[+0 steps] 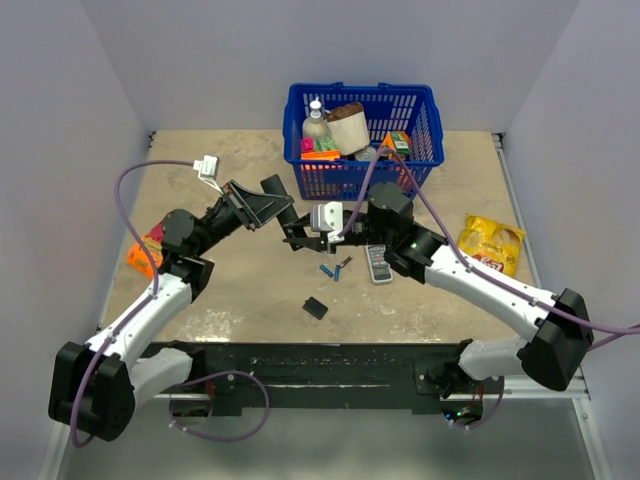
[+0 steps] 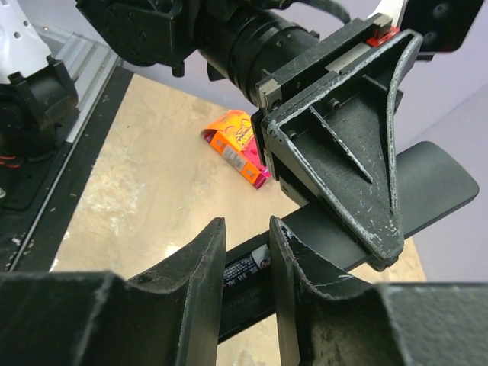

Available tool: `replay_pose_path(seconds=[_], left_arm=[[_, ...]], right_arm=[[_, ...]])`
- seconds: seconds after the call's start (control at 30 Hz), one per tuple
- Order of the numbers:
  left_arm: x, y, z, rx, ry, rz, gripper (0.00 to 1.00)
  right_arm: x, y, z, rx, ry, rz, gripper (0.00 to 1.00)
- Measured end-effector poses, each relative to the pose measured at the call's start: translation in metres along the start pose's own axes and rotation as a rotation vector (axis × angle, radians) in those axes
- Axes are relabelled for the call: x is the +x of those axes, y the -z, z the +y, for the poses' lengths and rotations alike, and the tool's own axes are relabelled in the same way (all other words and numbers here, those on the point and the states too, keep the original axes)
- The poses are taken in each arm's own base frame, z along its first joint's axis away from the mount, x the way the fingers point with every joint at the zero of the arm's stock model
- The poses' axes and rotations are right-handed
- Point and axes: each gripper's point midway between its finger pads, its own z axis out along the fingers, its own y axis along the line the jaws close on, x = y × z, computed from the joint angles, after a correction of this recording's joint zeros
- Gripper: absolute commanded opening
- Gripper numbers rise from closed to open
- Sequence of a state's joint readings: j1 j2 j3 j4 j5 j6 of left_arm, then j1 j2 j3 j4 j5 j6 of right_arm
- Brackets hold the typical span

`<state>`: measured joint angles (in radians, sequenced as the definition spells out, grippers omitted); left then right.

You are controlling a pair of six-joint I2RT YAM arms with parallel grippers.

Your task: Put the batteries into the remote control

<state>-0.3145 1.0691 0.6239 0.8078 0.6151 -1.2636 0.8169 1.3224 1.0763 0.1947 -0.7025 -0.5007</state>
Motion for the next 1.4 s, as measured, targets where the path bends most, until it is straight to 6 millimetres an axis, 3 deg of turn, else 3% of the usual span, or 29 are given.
replay_pose_path(seconds=[0.57,0.77,0.97,1.07,1.2,1.4], left_arm=[[0.0,0.007,0.018,-0.137,-0.14,0.012,0.0],[-0.001,0.007,0.018,-0.139,-0.145,0.009,0.0],[-0.004,0.004,0.007,-0.087,-0.134,-0.004,0.0],[-0.013,0.001,-0.003,-0.043,-0.161,-0.041,0.0],[-0.019,0.001,-0.007,-0.025,-0.192,-0.064,0.0],[-0.018,0.0,-0.007,-0.024,-0.193,-0.061,0.0]], right_arm=[[0.011,-0.008,0.005,-0.032,-0.132,0.019,0.4],[0.013,-0.01,0.003,-0.028,-0.142,0.015,0.31],[0.005,-0.011,-0.005,-0.009,-0.141,-0.019,0.13],[0.01,-0.016,0.007,-0.053,-0.183,-0.014,0.08],[0.021,-0.018,0.015,-0.081,-0.225,0.007,0.07],[0.021,-0.018,0.015,-0.077,-0.234,0.004,0.06]])
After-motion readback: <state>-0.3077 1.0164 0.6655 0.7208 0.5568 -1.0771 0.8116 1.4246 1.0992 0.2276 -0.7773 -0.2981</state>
